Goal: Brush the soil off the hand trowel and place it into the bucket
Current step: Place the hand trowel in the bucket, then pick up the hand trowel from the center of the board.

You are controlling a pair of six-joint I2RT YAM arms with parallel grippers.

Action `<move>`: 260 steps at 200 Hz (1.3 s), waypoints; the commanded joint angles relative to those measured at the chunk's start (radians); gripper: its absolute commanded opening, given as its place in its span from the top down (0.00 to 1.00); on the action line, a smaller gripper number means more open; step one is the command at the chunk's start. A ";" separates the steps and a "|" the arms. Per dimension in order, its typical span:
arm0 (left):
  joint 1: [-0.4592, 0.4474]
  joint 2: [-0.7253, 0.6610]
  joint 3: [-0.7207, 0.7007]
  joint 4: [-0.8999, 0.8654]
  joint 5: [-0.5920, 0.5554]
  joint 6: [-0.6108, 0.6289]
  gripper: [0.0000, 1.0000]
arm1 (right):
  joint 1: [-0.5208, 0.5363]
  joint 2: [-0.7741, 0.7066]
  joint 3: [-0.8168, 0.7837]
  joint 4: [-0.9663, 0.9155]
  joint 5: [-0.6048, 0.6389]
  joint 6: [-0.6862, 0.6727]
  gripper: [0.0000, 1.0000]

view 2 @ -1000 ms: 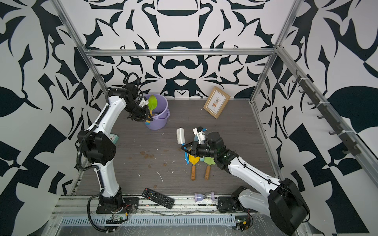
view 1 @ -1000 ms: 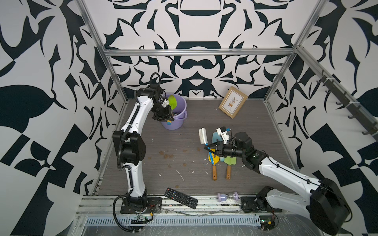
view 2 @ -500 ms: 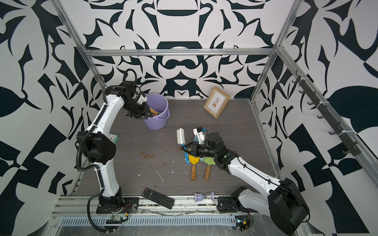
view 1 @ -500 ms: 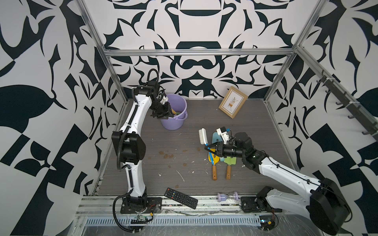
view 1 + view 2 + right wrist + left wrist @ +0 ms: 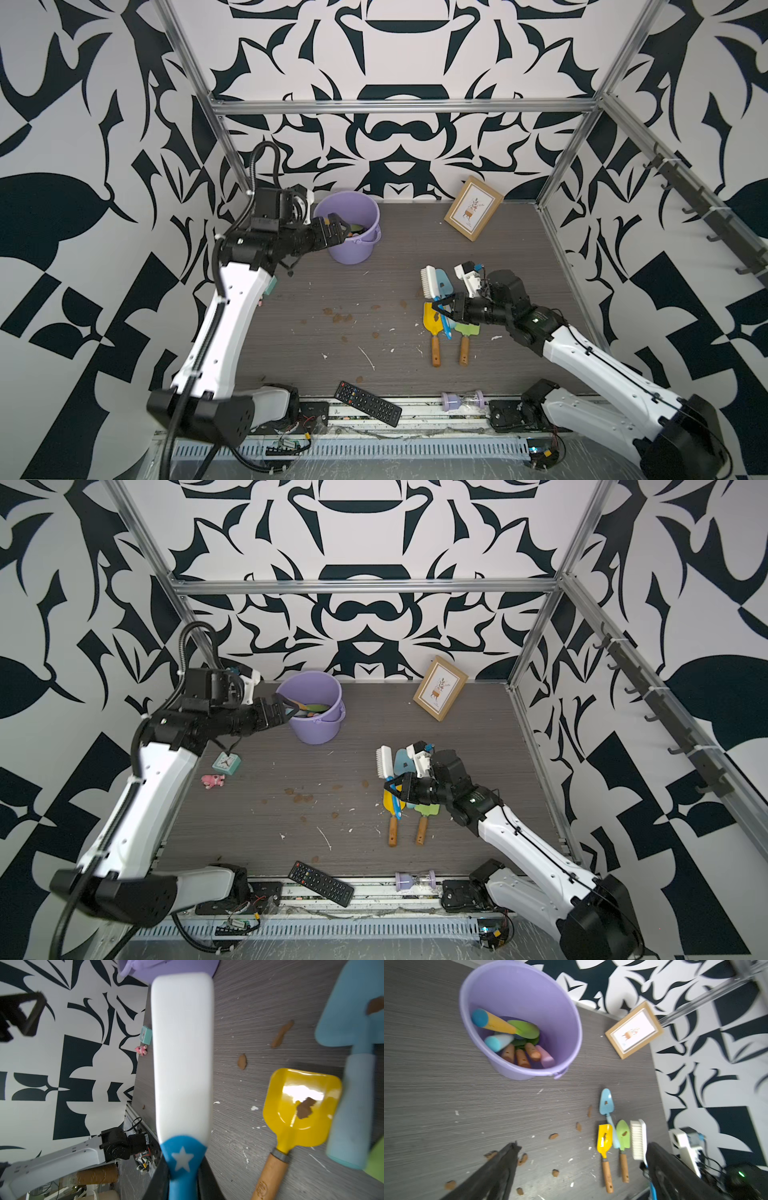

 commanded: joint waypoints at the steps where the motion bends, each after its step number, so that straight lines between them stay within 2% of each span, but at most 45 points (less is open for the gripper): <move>1: -0.020 -0.043 -0.187 0.225 0.261 -0.254 0.00 | -0.047 -0.056 0.062 -0.151 0.026 -0.073 1.00; 12: -0.119 -0.137 -0.308 0.360 0.213 -0.306 0.00 | -0.066 -0.067 0.075 -0.195 0.027 -0.082 1.00; 22: -0.243 -0.217 -0.394 0.443 0.062 -0.325 0.00 | -0.078 -0.075 0.083 -0.224 0.033 -0.085 1.00; 53: -0.516 -0.218 -0.398 0.216 -0.270 -0.265 0.00 | -0.096 -0.078 0.089 -0.249 0.059 -0.074 1.00; 70: -0.646 -0.163 -0.428 0.176 -0.371 -0.291 0.00 | -0.104 -0.080 0.097 -0.272 0.086 -0.078 1.00; 88: -0.786 -0.058 -0.448 0.205 -0.455 -0.319 0.07 | -0.114 -0.098 0.107 -0.304 0.120 -0.095 1.00; 99: -0.868 0.039 -0.419 0.195 -0.512 -0.316 0.12 | -0.122 -0.111 0.106 -0.324 0.139 -0.103 1.00; 118: -0.956 0.226 -0.328 0.146 -0.573 -0.283 0.20 | -0.134 -0.128 0.088 -0.337 0.144 -0.109 1.00; 131: -0.988 0.320 -0.284 0.146 -0.584 -0.271 0.26 | -0.142 -0.133 0.070 -0.341 0.137 -0.109 1.00; 154: -1.002 0.442 -0.252 0.199 -0.511 -0.284 0.32 | -0.160 -0.137 0.049 -0.339 0.120 -0.109 1.00; 210: -1.008 0.583 -0.208 0.264 -0.438 -0.272 0.29 | -0.179 -0.159 0.017 -0.322 0.097 -0.108 1.00; 260: -1.008 0.707 -0.099 0.207 -0.389 -0.243 0.31 | -0.188 -0.176 -0.004 -0.307 0.081 -0.101 1.00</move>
